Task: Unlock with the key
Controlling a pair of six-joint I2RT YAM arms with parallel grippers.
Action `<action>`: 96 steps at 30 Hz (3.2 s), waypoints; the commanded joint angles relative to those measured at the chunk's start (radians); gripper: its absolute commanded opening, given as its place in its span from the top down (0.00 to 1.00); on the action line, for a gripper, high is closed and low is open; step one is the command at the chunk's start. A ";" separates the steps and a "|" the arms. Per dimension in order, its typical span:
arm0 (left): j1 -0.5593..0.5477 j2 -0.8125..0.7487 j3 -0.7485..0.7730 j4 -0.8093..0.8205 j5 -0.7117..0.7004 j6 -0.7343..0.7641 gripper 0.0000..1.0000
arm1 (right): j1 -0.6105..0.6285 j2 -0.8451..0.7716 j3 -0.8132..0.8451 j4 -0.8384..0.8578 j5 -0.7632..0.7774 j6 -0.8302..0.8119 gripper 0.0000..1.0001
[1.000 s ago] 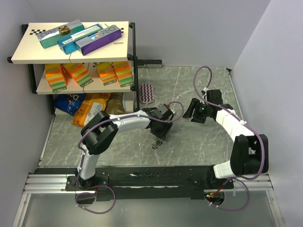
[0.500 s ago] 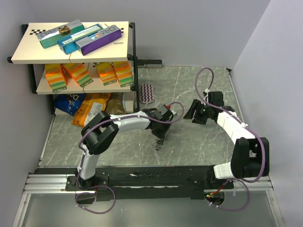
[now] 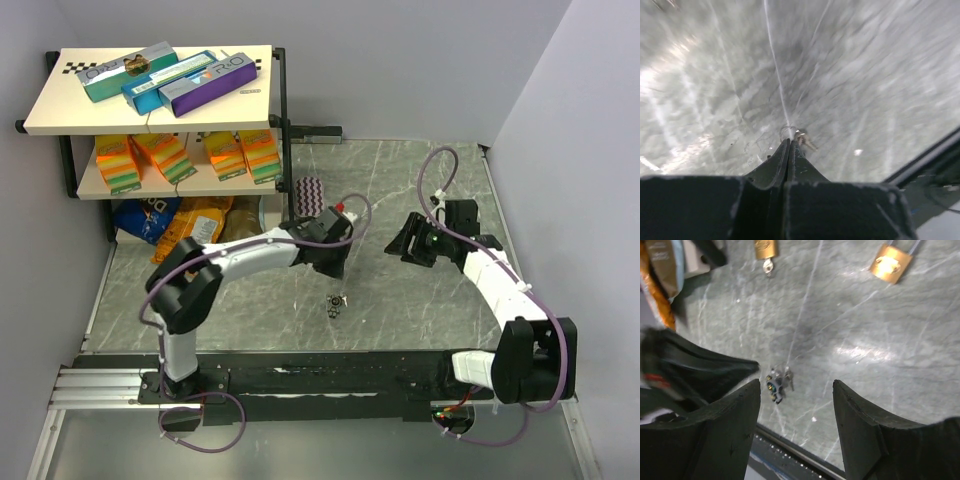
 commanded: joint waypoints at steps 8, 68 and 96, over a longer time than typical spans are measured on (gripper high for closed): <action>0.055 -0.103 -0.029 0.036 0.038 -0.040 0.96 | 0.010 -0.025 -0.029 0.035 -0.078 -0.003 0.34; 0.002 0.047 0.183 -0.288 0.071 -0.063 0.38 | 0.075 -0.134 -0.028 0.023 -0.118 0.221 0.31; -0.155 0.220 0.131 -0.252 -0.186 -0.003 0.63 | 0.029 -0.141 -0.075 0.043 -0.139 0.223 0.31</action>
